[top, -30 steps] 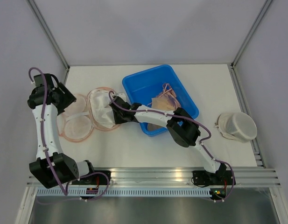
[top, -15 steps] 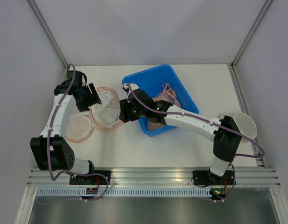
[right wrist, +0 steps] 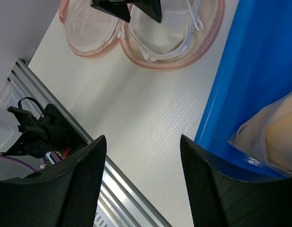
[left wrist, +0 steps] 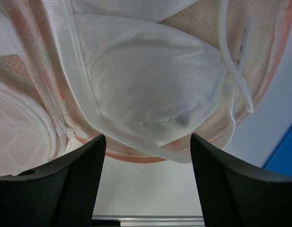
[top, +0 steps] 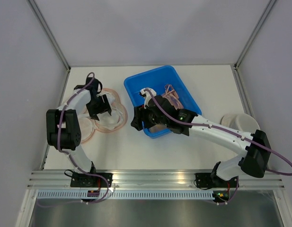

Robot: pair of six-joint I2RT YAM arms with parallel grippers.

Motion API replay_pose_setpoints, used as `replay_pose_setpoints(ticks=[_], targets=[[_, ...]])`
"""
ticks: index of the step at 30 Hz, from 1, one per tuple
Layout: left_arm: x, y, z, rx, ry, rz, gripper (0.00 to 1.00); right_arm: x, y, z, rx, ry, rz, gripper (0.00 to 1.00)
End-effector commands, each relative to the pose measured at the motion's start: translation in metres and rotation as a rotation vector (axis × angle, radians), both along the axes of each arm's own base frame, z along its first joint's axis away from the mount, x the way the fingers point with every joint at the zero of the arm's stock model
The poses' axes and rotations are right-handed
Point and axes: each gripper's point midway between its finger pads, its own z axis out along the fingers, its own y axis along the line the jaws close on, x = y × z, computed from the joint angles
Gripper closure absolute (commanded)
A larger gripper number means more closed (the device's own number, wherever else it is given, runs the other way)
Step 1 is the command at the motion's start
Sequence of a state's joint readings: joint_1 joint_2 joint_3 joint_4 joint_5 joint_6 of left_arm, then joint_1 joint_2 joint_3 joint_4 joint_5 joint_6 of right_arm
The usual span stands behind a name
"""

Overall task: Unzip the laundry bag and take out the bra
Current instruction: Pick up the bra from the laundry bag.

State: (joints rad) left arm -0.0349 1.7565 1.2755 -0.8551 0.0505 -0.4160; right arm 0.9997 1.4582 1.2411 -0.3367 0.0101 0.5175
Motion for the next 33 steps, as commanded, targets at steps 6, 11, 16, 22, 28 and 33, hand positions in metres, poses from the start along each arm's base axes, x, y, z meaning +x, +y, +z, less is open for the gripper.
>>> replay_pose_setpoints(ticks=[6, 11, 16, 22, 28, 33], targets=[[0.023, -0.006, -0.028, -0.008, -0.010, -0.024, 0.29, 0.005, -0.004, 0.015, 0.012, -0.070, 0.004, 0.32], [0.022, -0.003, -0.021, 0.010, -0.025, -0.017, 0.72, 0.004, -0.005, 0.010, 0.000, -0.057, 0.008, 0.31], [0.037, 0.001, 0.039, 0.028, -0.168, -0.008, 0.98, 0.001, -0.011, 0.019, 0.019, -0.071, 0.003, 0.32], [0.055, -0.022, 0.171, -0.074, -0.477, -0.065, 0.98, 0.003, -0.024, 0.038, 0.048, -0.103, -0.050, 0.32], [0.048, -0.055, 0.285, -0.260, -0.685, -0.148, 0.98, 0.011, -0.047, 0.058, 0.064, -0.144, -0.163, 0.32], [0.024, -0.092, 0.350, -0.445, -0.793, -0.242, 0.98, 0.011, -0.068, 0.085, 0.124, -0.186, -0.239, 0.32]])
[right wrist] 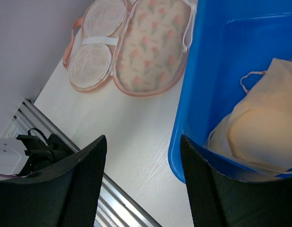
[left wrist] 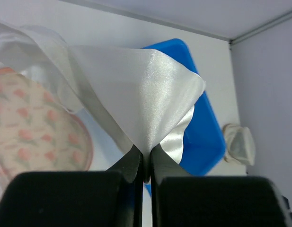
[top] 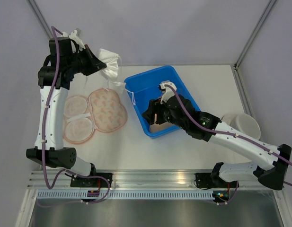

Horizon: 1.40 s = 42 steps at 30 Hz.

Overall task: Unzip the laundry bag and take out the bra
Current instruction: Pick up the bra from the laundry bag, then place the bra in the bin.

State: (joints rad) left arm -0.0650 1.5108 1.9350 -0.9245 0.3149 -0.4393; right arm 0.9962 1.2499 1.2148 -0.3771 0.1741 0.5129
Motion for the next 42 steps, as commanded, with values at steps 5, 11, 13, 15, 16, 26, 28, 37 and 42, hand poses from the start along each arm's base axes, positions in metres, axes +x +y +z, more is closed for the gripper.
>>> replay_pose_setpoints(ticks=[5, 11, 13, 15, 16, 26, 28, 37, 42], targets=[[-0.053, -0.058, 0.079, -0.230, -0.079, -0.216, 0.98, 0.004, -0.036, 0.032, 0.065, -0.055, -0.134, 0.32], [-0.081, -0.094, 0.133, -0.372, -0.176, -0.374, 0.98, 0.000, -0.048, 0.034, 0.096, -0.058, -0.172, 0.32], [-0.081, -0.103, 0.141, -0.414, -0.195, -0.399, 0.98, 0.000, -0.051, 0.039, 0.108, -0.064, -0.180, 0.32], [-0.083, -0.117, 0.143, -0.440, -0.200, -0.430, 0.98, -0.001, -0.055, 0.040, 0.112, -0.066, -0.192, 0.32], [-0.083, -0.123, 0.144, -0.461, -0.194, -0.439, 0.98, -0.001, -0.057, 0.042, 0.117, -0.068, -0.195, 0.32], [-0.079, -0.206, 0.142, -0.558, -0.186, -0.580, 0.98, -0.006, -0.087, 0.050, 0.113, -0.102, -0.260, 0.32], [-0.072, -0.212, 0.145, -0.569, -0.198, -0.587, 0.98, -0.008, -0.092, 0.055, 0.117, -0.113, -0.264, 0.32], [-0.062, -0.219, 0.180, -0.652, -0.322, -0.615, 0.98, -0.019, -0.122, 0.062, 0.130, -0.130, -0.302, 0.32], [-0.060, -0.218, 0.197, -0.678, -0.371, -0.605, 0.98, -0.022, -0.132, 0.065, 0.121, -0.145, -0.315, 0.31]])
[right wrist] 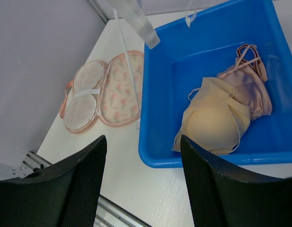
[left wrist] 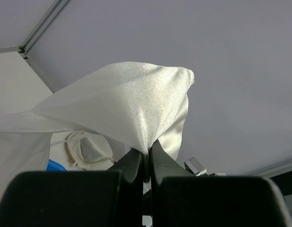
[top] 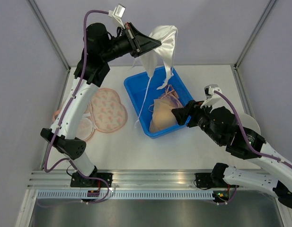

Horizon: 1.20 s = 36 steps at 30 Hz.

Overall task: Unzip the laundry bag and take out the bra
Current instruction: Place the bra in the bin.

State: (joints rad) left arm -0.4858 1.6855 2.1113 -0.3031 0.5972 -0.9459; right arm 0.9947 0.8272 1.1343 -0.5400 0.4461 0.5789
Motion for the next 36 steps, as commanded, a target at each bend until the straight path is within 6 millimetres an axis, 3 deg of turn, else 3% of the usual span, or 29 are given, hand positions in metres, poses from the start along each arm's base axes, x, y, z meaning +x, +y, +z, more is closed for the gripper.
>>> replay_pose_setpoints(ticks=[1, 6, 13, 18, 21, 22, 23, 24, 25, 30, 31, 32, 33, 34, 36], targets=[[-0.010, 0.009, 0.052, -0.120, -0.100, 0.022, 0.98, 0.002, -0.013, 0.001, -0.026, -0.012, -0.044, 0.31], [-0.002, 0.008, 0.064, -0.142, -0.130, 0.040, 0.98, 0.001, -0.018, 0.002, -0.036, -0.013, -0.052, 0.30], [0.013, 0.004, 0.097, -0.273, -0.163, 0.050, 0.98, 0.004, -0.022, 0.010, -0.053, -0.028, -0.072, 0.30], [0.017, -0.003, 0.094, -0.316, -0.110, 0.002, 0.98, 0.007, -0.021, 0.016, -0.038, -0.034, -0.087, 0.29], [0.014, -0.005, 0.077, -0.272, -0.097, -0.005, 0.98, 0.006, -0.016, 0.015, -0.026, -0.029, -0.071, 0.30], [0.024, -0.010, 0.049, -0.234, -0.040, 0.008, 0.98, 0.006, -0.016, 0.012, -0.031, -0.023, -0.070, 0.30], [0.025, -0.009, 0.037, -0.207, -0.035, 0.018, 0.98, 0.006, -0.017, 0.010, -0.032, -0.019, -0.072, 0.29], [0.014, -0.003, 0.038, -0.199, -0.052, 0.026, 0.98, 0.006, -0.017, 0.006, -0.037, -0.013, -0.074, 0.29], [0.026, -0.006, 0.000, -0.150, 0.017, 0.055, 0.98, 0.005, -0.017, 0.004, -0.039, -0.011, -0.074, 0.30], [0.029, 0.010, -0.086, 0.003, 0.088, 0.174, 0.98, 0.008, -0.026, -0.008, -0.062, -0.003, -0.115, 0.29], [0.032, 0.011, -0.116, 0.048, 0.128, 0.191, 0.98, 0.008, -0.028, -0.008, -0.065, -0.003, -0.124, 0.30], [0.031, 0.013, -0.127, 0.072, 0.126, 0.195, 0.98, 0.009, -0.028, -0.008, -0.060, -0.008, -0.130, 0.29], [0.031, 0.012, -0.142, 0.096, 0.143, 0.190, 0.98, 0.011, -0.029, -0.011, -0.071, -0.007, -0.138, 0.30], [0.031, 0.009, -0.171, 0.142, 0.175, 0.171, 0.98, 0.013, -0.028, -0.012, -0.072, -0.010, -0.148, 0.29], [0.031, 0.006, -0.202, 0.189, 0.215, 0.147, 0.98, 0.018, -0.032, -0.012, -0.082, -0.013, -0.187, 0.30]])
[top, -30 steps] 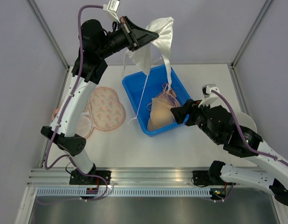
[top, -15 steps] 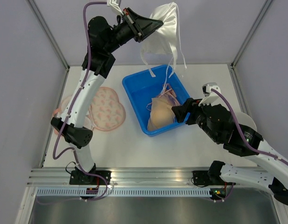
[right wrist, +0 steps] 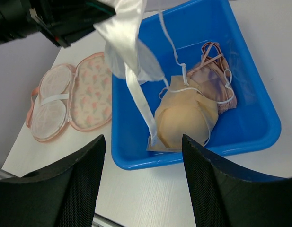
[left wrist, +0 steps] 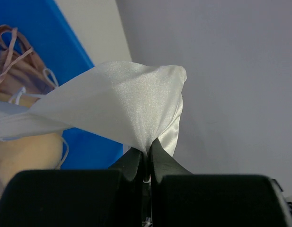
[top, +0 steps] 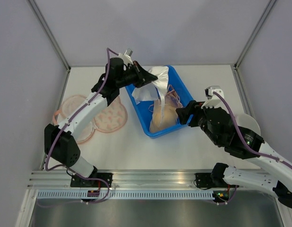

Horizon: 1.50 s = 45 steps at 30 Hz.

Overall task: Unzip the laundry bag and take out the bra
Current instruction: Place the bra in the bin.

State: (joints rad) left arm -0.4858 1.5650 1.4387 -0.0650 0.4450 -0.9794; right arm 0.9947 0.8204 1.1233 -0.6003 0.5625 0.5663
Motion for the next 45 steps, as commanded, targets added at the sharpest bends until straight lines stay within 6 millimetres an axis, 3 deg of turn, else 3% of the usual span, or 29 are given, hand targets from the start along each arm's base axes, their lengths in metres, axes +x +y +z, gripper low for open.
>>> replay_pose_setpoints(ticks=[1, 3, 5, 6, 9, 11, 12, 14, 18, 19, 20, 21, 22, 24, 25, 26, 30, 33, 34, 35, 37, 39, 41, 45], targets=[[-0.004, 0.000, -0.022, 0.078, -0.075, -0.042, 0.97, 0.012, -0.008, -0.001, -0.013, -0.011, -0.092, 0.30], [0.000, -0.003, -0.044, 0.111, -0.048, -0.061, 0.94, 0.018, -0.008, -0.003, -0.019, -0.005, -0.128, 0.30], [0.002, -0.002, -0.064, 0.180, -0.016, -0.073, 0.86, 0.025, -0.003, -0.012, -0.058, 0.011, -0.144, 0.29], [0.009, -0.002, -0.070, 0.212, -0.010, -0.066, 0.77, 0.031, 0.003, -0.015, -0.086, 0.023, -0.147, 0.29], [0.019, 0.004, -0.101, 0.322, 0.030, -0.046, 0.66, 0.050, 0.005, -0.019, -0.149, 0.056, -0.171, 0.30], [0.025, 0.003, -0.114, 0.380, 0.049, -0.058, 0.57, 0.066, -0.002, -0.021, -0.167, 0.085, -0.199, 0.30], [0.025, 0.004, -0.110, 0.392, 0.040, -0.063, 0.57, 0.072, -0.006, -0.023, -0.170, 0.095, -0.213, 0.30], [0.021, 0.008, -0.130, 0.464, 0.097, -0.092, 0.54, 0.086, -0.024, -0.028, -0.178, 0.127, -0.259, 0.30], [0.017, 0.021, -0.129, 0.571, 0.080, -0.049, 0.41, 0.109, -0.068, -0.057, -0.184, 0.233, -0.368, 0.30], [0.013, 0.026, -0.122, 0.586, 0.059, -0.039, 0.40, 0.118, -0.092, -0.062, -0.166, 0.251, -0.433, 0.30], [0.007, 0.031, -0.127, 0.616, 0.077, -0.027, 0.39, 0.123, -0.100, -0.075, -0.172, 0.290, -0.447, 0.30], [0.001, 0.032, -0.127, 0.618, 0.082, -0.029, 0.39, 0.126, -0.127, -0.085, -0.187, 0.329, -0.519, 0.30], [-0.009, 0.032, -0.116, 0.602, 0.065, -0.037, 0.39, 0.127, -0.138, -0.091, -0.204, 0.355, -0.551, 0.30], [-0.033, 0.026, -0.122, 0.637, 0.033, -0.097, 0.39, 0.129, -0.170, -0.107, -0.222, 0.426, -0.627, 0.29], [-0.044, 0.027, -0.111, 0.635, 0.000, -0.098, 0.39, 0.130, -0.179, -0.112, -0.236, 0.442, -0.639, 0.29], [-0.059, 0.027, -0.121, 0.651, 0.011, -0.123, 0.39, 0.128, -0.191, -0.121, -0.256, 0.469, -0.667, 0.29], [-0.095, 0.028, -0.114, 0.625, -0.044, -0.189, 0.39, 0.114, -0.251, -0.151, -0.310, 0.590, -0.811, 0.31], [-0.117, 0.030, -0.106, 0.556, -0.080, -0.239, 0.39, 0.107, -0.263, -0.173, -0.343, 0.645, -0.831, 0.35], [-0.122, 0.029, -0.110, 0.537, -0.089, -0.253, 0.39, 0.102, -0.261, -0.185, -0.342, 0.670, -0.818, 0.37], [-0.132, 0.028, -0.098, 0.494, -0.126, -0.277, 0.38, 0.102, -0.256, -0.192, -0.336, 0.677, -0.791, 0.39], [-0.135, 0.030, -0.093, 0.474, -0.167, -0.274, 0.38, 0.105, -0.244, -0.208, -0.306, 0.685, -0.712, 0.42], [-0.140, 0.035, -0.094, 0.471, -0.192, -0.270, 0.37, 0.103, -0.244, -0.221, -0.337, 0.710, -0.686, 0.43], [-0.144, 0.034, -0.097, 0.450, -0.209, -0.285, 0.37, 0.097, -0.253, -0.234, -0.400, 0.770, -0.708, 0.43], [-0.154, 0.035, -0.099, 0.421, -0.204, -0.307, 0.37, 0.096, -0.266, -0.242, -0.478, 0.811, -0.750, 0.44]])
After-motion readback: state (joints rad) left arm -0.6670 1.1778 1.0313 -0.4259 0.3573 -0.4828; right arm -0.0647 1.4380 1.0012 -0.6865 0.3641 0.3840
